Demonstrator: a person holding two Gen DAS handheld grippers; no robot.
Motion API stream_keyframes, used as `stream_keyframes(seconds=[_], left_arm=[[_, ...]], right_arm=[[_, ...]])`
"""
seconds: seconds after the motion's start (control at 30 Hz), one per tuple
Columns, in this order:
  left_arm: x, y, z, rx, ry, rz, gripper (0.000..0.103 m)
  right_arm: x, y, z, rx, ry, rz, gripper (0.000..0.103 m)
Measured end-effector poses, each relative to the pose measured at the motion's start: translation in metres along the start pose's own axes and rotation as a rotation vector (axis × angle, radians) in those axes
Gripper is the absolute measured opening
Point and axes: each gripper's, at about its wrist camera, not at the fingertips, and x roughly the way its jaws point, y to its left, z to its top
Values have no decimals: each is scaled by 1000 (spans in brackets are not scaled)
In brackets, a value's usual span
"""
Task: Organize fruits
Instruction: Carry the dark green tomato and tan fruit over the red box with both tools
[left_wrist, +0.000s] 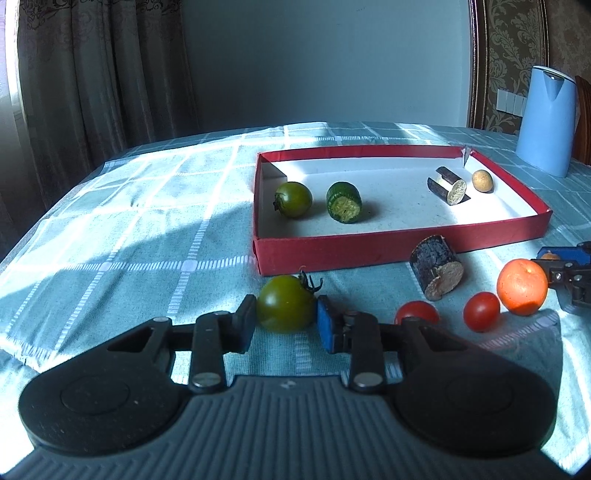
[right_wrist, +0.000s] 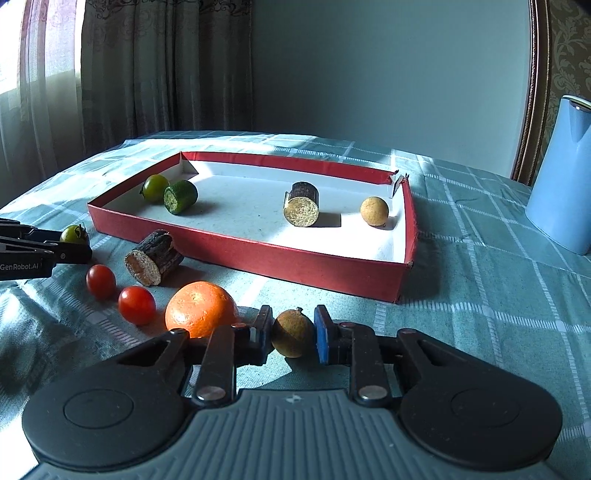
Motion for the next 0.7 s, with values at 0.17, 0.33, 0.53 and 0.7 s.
stream_keyframes(seconds=[0.17, 0.33, 0.53, 0.7], left_arm=[[-2, -2, 0, 2, 2, 53, 31], [-3, -5, 0, 17, 4, 80, 31], [-9, -10, 0, 47, -6, 91, 31], [-16, -14, 7, 64, -23, 82, 31]], right_arm=[[-7, -1, 1, 16, -52, -26, 24], [-21, -4, 9, 28, -143, -49, 23], [-18, -11, 17, 38, -146, -84, 24], [-12, -14, 31, 32, -155, -105, 24]])
